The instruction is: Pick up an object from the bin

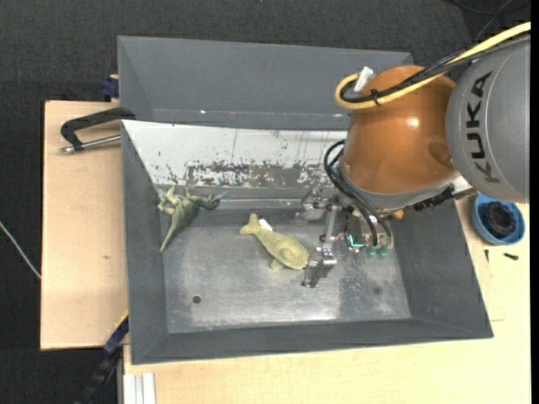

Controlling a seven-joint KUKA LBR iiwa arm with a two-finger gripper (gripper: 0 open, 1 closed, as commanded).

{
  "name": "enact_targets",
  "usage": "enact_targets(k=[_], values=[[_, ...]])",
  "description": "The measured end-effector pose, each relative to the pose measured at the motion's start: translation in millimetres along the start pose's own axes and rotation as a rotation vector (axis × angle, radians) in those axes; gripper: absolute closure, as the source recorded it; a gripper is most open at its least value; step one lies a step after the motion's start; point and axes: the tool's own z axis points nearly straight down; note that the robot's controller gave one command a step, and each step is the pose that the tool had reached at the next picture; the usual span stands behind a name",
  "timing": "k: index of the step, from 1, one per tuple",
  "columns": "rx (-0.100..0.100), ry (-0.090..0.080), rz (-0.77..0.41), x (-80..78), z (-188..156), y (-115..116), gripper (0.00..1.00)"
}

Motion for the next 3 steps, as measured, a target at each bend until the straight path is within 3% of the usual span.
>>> enact_targets(k=[1, 2, 3], values=[[0.001, -0.007, -0.093, -35.2, 129.1, -4.0, 0.0], [-0.001, -0.015, -0.092, -36.9, 124.5, -3.5, 1.0], [0.003, -0.02, -0.465, -26.7, -21.2, -10.7, 1.0]])
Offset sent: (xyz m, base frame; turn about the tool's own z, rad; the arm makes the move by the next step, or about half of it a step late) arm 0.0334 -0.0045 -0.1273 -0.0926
